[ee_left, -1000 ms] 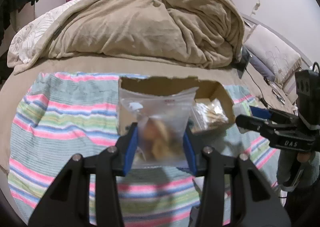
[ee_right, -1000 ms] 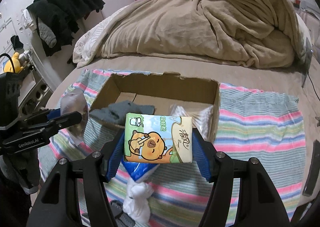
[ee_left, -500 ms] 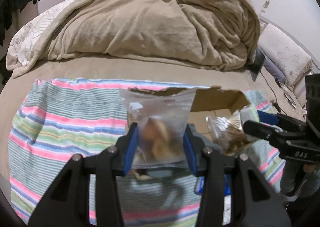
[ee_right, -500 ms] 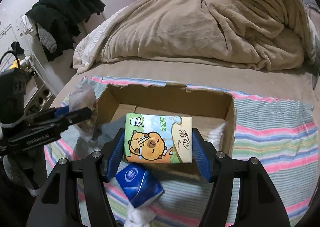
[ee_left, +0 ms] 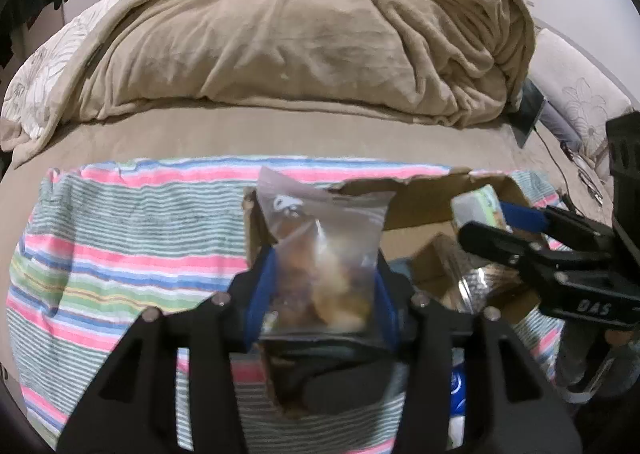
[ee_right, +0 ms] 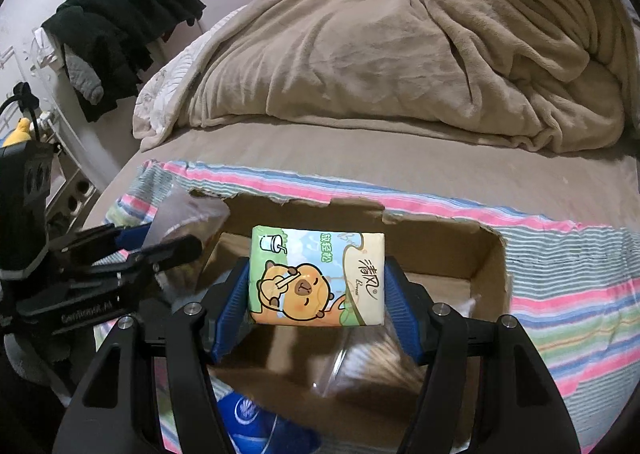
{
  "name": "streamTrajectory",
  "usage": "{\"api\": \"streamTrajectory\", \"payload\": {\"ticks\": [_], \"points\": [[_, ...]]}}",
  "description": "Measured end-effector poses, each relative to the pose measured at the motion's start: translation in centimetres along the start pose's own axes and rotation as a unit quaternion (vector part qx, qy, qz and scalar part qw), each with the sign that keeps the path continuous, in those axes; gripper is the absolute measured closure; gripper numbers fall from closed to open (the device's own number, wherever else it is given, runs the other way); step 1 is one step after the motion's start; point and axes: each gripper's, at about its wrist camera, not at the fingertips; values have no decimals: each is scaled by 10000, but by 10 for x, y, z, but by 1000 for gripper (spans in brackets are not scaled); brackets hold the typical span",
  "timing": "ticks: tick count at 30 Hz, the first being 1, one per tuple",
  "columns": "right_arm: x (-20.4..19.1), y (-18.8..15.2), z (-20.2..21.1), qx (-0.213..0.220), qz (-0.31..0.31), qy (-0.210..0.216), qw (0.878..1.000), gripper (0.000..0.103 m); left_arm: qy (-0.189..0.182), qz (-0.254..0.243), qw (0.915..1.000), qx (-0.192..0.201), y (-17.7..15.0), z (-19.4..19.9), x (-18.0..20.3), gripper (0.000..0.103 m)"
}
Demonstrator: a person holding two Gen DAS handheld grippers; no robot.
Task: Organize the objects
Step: 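Carry the snack bag with left gripper into the box while right gripper carries the cartoon tissue pack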
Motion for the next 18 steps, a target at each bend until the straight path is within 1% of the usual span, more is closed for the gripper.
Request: {"api": "streamTrajectory", "payload": {"ticks": [3, 7, 12, 13, 14, 15, 18], "points": [[0, 0, -11, -90, -34, -37, 9999, 36, 26, -2, 10000, -15, 0, 0, 0, 49], [1, -1, -17, -95, -98, -80, 9999, 36, 54, -12, 10000, -28, -1, 2, 2, 48], [1, 0, -16, -102, -135, -5, 9999, 35, 26, 60, 10000, 26, -4, 9, 1, 48], [0, 0, -14, -84, -128, -11, 9999, 32, 22, 62, 10000, 47, -4, 12, 2, 48], [-1, 0, -12, -52, -120, -24, 9999, 26, 26, 54, 9999, 86, -5, 16, 2, 47], [-3, 1, -8, -2, -106, -48, 9999, 23, 38, 49, 9999, 115, -6, 19, 2, 47], [-6, 1, 2, 94, -96, -99, 9999, 23, 35, 54, 9998, 172, -8, 31, 1, 46]]}}
Point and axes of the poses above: each gripper's, at about its wrist camera, not at the fingertips, and z roughly against the way its jaws point, x to its right, y to its top, and after that the axes turned 12 degrees about z, right-handed
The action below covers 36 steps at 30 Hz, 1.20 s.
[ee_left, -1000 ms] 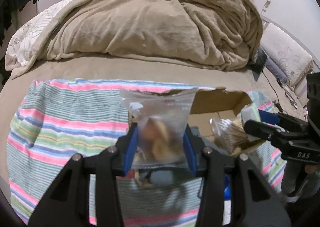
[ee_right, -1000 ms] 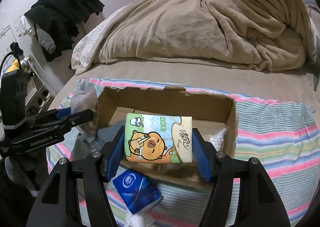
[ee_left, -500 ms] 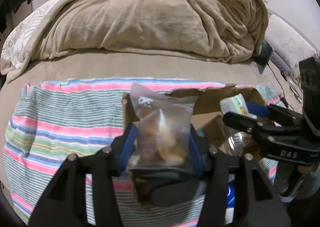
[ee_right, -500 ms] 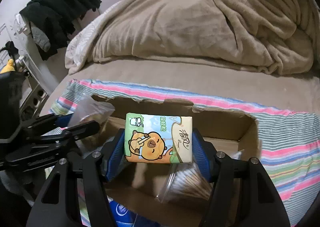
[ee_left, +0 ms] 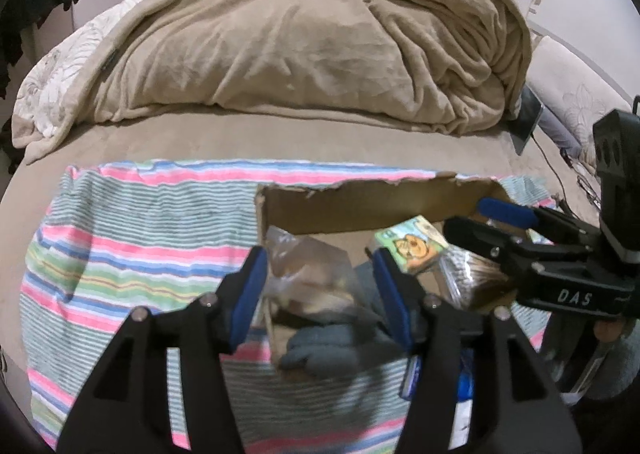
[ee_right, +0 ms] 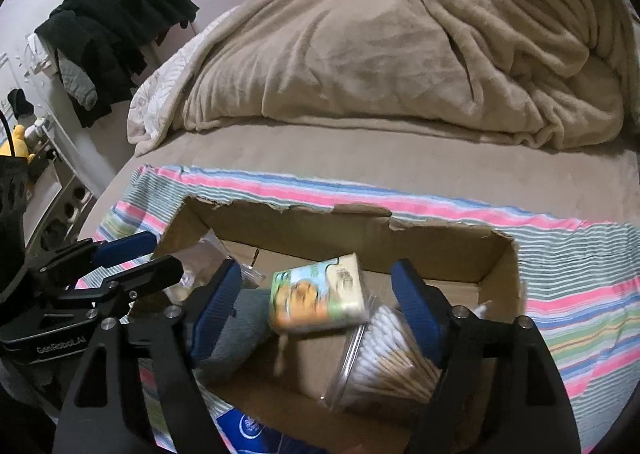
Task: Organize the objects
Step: 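Carry the snack bag with left gripper into the box while right gripper carries the cartoon tissue pack, then grasp the grey dotted sock with left gripper while right gripper grasps the white socks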
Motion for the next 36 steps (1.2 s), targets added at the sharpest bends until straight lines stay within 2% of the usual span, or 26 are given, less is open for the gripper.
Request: {"api": "streamTrajectory", "payload": {"ticks": [8, 16, 23, 36], "points": [[-12, -7, 31, 93, 59, -40, 9999, 23, -15, -36, 9998, 216, -9, 35, 2, 46], [-20, -30, 62, 144, -57, -78, 9998, 21, -125, -26, 9996, 254, -30, 62, 6, 46], [-26, -56, 79, 59, -106, -145, 9998, 21, -142, 11, 9998, 146, -55, 71, 5, 46], [-42, -101, 79, -319, -51, -71, 9995, 21, -143, 83, 9994, -309, -107, 61, 5, 46]]}}
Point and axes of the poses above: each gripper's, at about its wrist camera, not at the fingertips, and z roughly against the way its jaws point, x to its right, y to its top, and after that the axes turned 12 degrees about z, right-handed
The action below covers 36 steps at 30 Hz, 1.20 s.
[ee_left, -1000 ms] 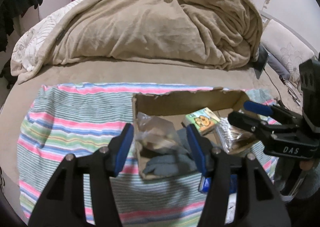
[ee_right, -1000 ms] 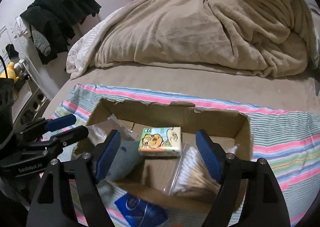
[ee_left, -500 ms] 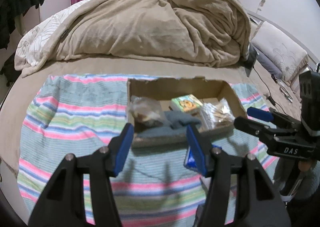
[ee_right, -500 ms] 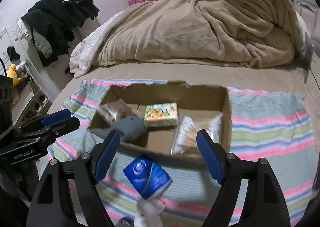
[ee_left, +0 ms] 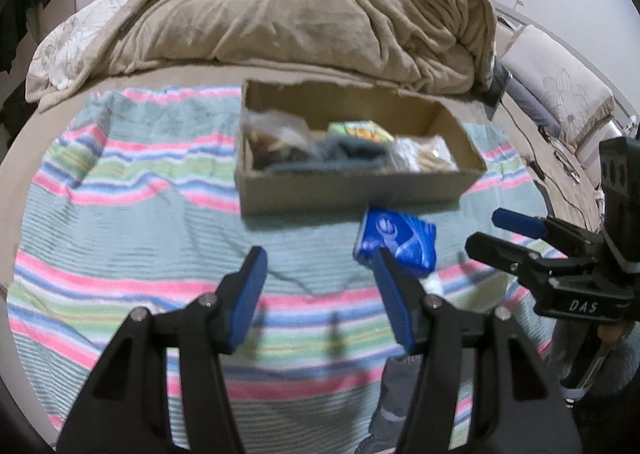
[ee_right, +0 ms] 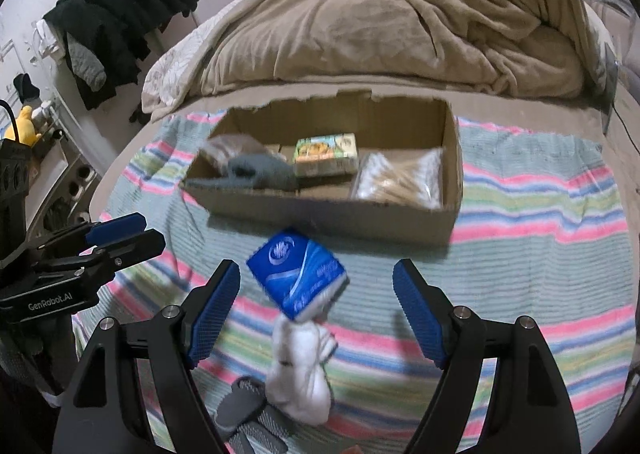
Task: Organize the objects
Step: 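Grasp the grey dotted sock with left gripper while right gripper grasps the white socks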
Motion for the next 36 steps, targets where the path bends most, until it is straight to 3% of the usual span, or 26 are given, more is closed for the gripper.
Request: {"api": "streamTrajectory", "payload": {"ticks": [21, 26, 29, 36], "points": [[-21, -58, -44, -894, 275, 198, 9954, 24, 88, 145, 9965, -822, -56, -32, -7, 46], [-30, -66, -52, -1069, 514, 226, 9927, 43, 45, 180, 9947, -1010, -68, -39, -8, 46], [-31, -67, -51, -1077, 588, 328, 9919, 63, 7, 121, 9940, -1088, -71, -41, -4, 46], [-28, -69, -34, -979, 660, 309, 9925, 69, -114, -133, 9918, -1265, -81, -39, 11, 46]]}}
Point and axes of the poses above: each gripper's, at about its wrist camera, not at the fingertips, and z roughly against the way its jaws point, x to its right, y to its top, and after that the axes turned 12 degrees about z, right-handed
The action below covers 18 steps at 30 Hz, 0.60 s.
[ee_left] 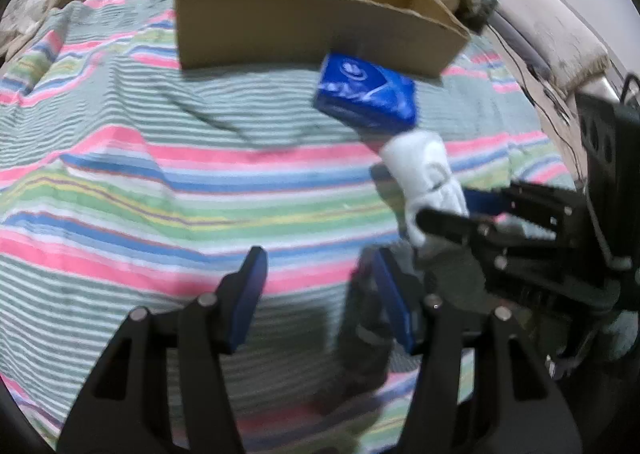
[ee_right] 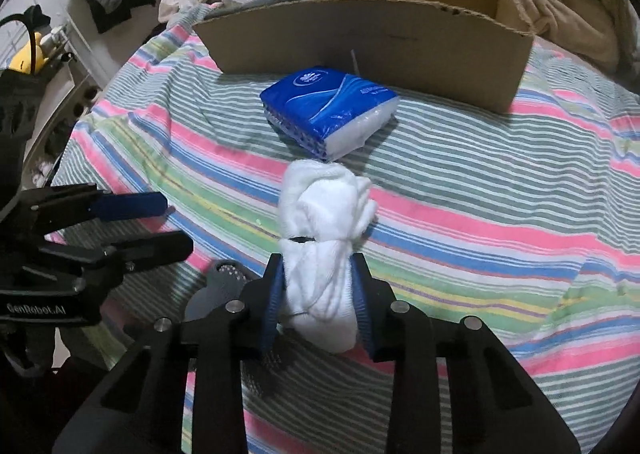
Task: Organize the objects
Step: 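Grasp the grey dotted sock with left gripper while right gripper grasps the white socks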
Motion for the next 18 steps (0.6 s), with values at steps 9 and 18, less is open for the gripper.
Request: {"api": "streamTrajectory", "payload": {"ticks": [9, 18], "points": [[17, -14, 30, 248, -218, -100, 9994, 69, -177, -222, 9993, -234, -16, -9, 25, 18], [18, -23, 43, 425, -343, -88, 9985, 69, -156, -466, 9986, -197, -26, -23, 34, 33]]}}
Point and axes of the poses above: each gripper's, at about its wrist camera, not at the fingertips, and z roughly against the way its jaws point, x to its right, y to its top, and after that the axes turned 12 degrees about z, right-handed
